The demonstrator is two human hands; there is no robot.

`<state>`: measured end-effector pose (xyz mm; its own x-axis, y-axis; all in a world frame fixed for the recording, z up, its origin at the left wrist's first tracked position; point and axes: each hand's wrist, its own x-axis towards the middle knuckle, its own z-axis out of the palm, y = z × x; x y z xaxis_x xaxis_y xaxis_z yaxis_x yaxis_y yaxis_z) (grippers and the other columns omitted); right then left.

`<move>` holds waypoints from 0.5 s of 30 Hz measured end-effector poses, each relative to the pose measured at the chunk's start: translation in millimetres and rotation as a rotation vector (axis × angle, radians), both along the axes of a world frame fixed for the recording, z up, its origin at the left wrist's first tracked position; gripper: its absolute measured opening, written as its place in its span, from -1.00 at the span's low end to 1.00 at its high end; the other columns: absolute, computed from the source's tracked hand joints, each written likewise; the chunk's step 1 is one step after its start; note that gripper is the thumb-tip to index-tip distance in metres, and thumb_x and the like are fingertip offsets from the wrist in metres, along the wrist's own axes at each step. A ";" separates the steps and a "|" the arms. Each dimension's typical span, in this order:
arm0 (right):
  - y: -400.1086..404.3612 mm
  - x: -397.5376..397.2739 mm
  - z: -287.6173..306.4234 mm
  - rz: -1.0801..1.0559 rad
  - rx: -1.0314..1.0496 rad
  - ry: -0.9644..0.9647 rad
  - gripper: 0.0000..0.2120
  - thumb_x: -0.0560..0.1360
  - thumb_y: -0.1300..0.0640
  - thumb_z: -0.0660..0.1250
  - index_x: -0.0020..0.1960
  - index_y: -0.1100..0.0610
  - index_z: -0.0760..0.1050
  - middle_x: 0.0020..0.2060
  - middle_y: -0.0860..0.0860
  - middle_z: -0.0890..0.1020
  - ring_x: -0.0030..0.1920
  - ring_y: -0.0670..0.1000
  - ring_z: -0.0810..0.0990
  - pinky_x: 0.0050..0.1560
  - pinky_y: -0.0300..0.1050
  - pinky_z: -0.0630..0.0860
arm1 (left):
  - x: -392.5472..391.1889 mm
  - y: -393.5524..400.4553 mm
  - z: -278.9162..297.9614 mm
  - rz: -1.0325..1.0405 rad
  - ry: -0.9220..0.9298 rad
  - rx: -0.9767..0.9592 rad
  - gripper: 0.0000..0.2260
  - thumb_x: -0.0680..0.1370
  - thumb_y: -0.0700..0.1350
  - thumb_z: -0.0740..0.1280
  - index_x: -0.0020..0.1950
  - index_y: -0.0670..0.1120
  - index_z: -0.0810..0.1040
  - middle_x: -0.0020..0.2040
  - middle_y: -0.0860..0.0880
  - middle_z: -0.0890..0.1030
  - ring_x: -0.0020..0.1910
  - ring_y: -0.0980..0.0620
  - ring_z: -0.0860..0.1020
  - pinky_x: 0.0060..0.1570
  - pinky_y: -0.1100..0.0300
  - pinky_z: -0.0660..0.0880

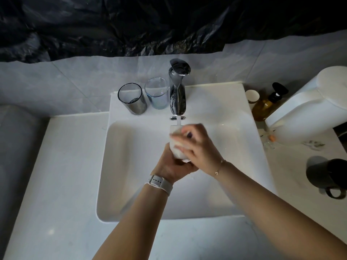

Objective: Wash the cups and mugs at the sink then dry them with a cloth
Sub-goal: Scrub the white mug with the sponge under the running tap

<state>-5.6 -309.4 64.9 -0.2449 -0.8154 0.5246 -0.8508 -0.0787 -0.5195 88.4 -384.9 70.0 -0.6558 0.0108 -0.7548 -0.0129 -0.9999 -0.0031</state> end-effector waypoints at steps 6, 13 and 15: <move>16.5 13.4 -22.4 -0.107 0.001 -0.253 -0.71 0.51 0.23 0.27 0.21 0.10 0.54 0.05 0.02 0.36 0.10 0.09 0.44 0.18 -0.14 0.42 | 10.4 -7.9 -8.7 0.058 -0.093 0.039 -0.72 0.56 -0.05 0.25 0.02 -0.27 0.58 -0.10 -0.26 0.64 -0.09 -0.20 0.61 0.36 0.18 0.33; -18.8 1.1 -9.4 -0.410 0.015 -1.388 -0.86 0.55 0.10 0.26 -0.07 0.17 0.50 -0.23 0.17 0.49 -0.41 0.07 0.44 -0.42 -0.11 0.44 | 21.1 -16.0 -5.8 0.017 0.052 -0.044 -0.58 0.52 0.08 0.27 0.23 -0.19 0.51 0.07 -0.19 0.57 -0.08 -0.12 0.56 -0.06 0.09 0.52; -24.2 4.6 -4.8 -0.380 0.060 -1.628 -0.72 0.58 0.10 0.19 -0.26 0.21 0.44 -0.47 0.08 0.38 -0.51 0.05 0.31 -0.50 -0.19 0.28 | 28.8 -22.7 -8.8 -0.009 0.071 -0.145 -0.55 0.52 0.14 0.25 0.25 -0.15 0.51 0.07 -0.19 0.57 -0.08 -0.13 0.56 -0.07 0.09 0.48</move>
